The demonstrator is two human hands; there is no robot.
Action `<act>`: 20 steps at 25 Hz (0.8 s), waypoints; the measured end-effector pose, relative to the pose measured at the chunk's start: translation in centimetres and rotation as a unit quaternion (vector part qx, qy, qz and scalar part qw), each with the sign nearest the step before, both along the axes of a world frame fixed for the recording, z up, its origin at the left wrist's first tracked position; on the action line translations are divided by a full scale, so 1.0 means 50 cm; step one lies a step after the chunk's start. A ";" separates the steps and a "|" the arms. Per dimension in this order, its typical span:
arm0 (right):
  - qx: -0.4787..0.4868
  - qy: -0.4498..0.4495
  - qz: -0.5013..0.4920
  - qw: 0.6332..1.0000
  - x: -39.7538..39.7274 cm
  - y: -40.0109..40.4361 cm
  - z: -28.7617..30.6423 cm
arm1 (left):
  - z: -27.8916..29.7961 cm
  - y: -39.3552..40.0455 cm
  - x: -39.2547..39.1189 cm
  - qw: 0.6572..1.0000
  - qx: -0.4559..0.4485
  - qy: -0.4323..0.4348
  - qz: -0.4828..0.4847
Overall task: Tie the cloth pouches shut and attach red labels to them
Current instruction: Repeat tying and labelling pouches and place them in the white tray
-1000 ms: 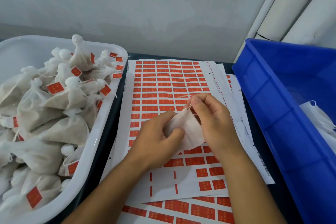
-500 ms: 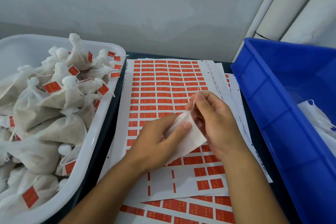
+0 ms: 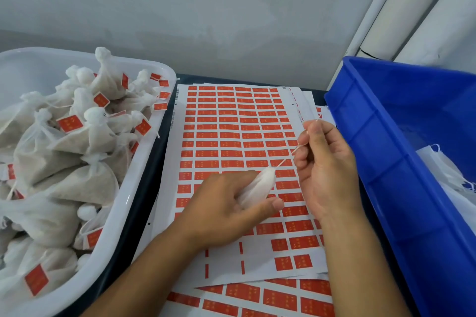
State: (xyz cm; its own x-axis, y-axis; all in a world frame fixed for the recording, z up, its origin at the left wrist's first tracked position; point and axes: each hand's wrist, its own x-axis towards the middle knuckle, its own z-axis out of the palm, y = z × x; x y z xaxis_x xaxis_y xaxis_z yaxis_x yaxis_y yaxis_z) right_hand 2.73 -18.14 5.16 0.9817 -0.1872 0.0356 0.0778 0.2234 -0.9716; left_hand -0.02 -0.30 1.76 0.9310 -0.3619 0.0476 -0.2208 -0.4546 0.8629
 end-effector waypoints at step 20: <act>-0.362 0.045 0.108 0.925 -0.011 0.054 -0.032 | -0.026 0.005 0.019 0.984 0.041 -0.055 0.167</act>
